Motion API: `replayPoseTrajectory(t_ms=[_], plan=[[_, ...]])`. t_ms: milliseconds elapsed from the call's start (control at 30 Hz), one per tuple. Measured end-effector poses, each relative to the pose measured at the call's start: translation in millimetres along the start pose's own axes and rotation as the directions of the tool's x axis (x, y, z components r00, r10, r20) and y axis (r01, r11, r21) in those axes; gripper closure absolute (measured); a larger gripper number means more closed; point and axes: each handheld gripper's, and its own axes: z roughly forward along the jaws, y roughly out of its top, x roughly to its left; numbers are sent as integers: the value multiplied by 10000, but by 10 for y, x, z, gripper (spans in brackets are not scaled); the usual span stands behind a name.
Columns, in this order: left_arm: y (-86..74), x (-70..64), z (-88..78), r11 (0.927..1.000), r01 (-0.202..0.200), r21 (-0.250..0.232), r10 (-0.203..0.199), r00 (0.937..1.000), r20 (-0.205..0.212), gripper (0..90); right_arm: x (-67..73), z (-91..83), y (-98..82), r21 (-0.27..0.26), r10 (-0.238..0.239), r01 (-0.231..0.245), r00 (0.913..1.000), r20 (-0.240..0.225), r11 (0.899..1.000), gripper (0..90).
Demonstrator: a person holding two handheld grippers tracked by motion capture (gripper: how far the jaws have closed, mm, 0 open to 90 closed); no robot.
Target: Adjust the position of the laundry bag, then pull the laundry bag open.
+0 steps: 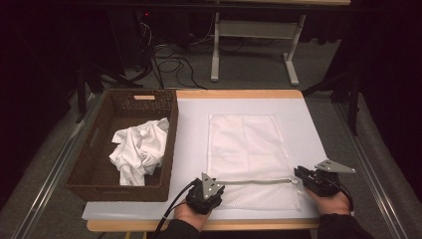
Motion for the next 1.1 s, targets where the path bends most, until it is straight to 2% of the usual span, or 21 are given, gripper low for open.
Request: replayPoseTrajectory(t_ms=[33,67,100,133,167,200,333,500,533,633,667,700,733,833,867,900,967,1033,1067,1100], plan=[[1,23,-73,9998,57,-202,-56,10000,11,575,0,0,0,0,0,0,10000,0,10000,775],[-16,57,-236,9975,106,-692,-112,9999,-78,513,2,-80,-12,-148,85,-84,10000,28,9999,809],[-16,57,-236,9975,106,-692,-112,9999,-78,483,2,-80,-12,-148,85,-84,10000,28,9999,809],[-77,89,-378,9945,87,-1042,-106,9998,-172,450,20,-171,-26,-331,10,-7,10000,74,9995,900],[-77,89,-378,9945,87,-1042,-106,9998,-172,425,20,-171,-26,-331,10,-7,10000,74,9995,900],[-142,120,-462,9945,92,-1042,-128,9994,-331,397,41,-251,-32,-393,40,-38,10000,45,9992,900],[-176,170,-482,9949,244,-983,-270,9993,-253,357,60,-264,-78,-135,87,-87,10000,-7,9999,900],[-152,169,-386,9960,208,-870,-235,9993,-295,295,69,-240,-104,62,80,-80,10000,-19,9999,900],[-144,153,-371,9963,91,-852,-116,9995,-287,292,83,-219,-111,214,83,-80,9999,-130,9997,900],[-140,145,-374,9954,94,-954,-114,9997,-197,294,125,-199,-109,299,-23,33,9994,-341,9995,900],[-129,141,-385,9946,94,-1036,-108,9999,-129,297,217,-171,-89,137,-428,439,9961,-778,9989,900],[-129,141,-385,9946,94,-1036,-108,9999,-129,300,217,-171,-89,137,-428,439,9961,-778,9989,900],[-124,142,-387,9940,103,-1086,-117,9999,-121,305,333,-115,-81,266,-893,922,9914,-961,9954,900],[-125,146,-381,9947,94,-1026,-110,9998,-150,309,370,-114,-68,162,-1092,1109,9906,-827,9937,893],[-126,145,-377,9952,23,-979,-40,9998,-171,314,326,-169,-57,-114,-703,697,9955,-630,9975,857],[-126,145,-377,9952,23,-979,-40,9998,-171,315,326,-169,-57,-114,-703,697,9955,-630,9975,857],[-122,144,-379,9947,10,-1028,-33,9997,-231,315,242,-203,-85,-97,-232,229,9990,-394,9997,815],[-116,149,-372,9946,78,-1035,-99,9997,-201,315,151,-198,-120,129,252,-247,9987,-445,9996,772],[-120,153,-367,9948,112,-1008,-135,9997,-221,309,95,-158,-150,544,644,-617,9967,-492,9966,722],[-120,153,-367,9948,112,-1008,-135,9997,-221,298,95,-158,-150,544,644,-617,9967,-492,9966,722]])
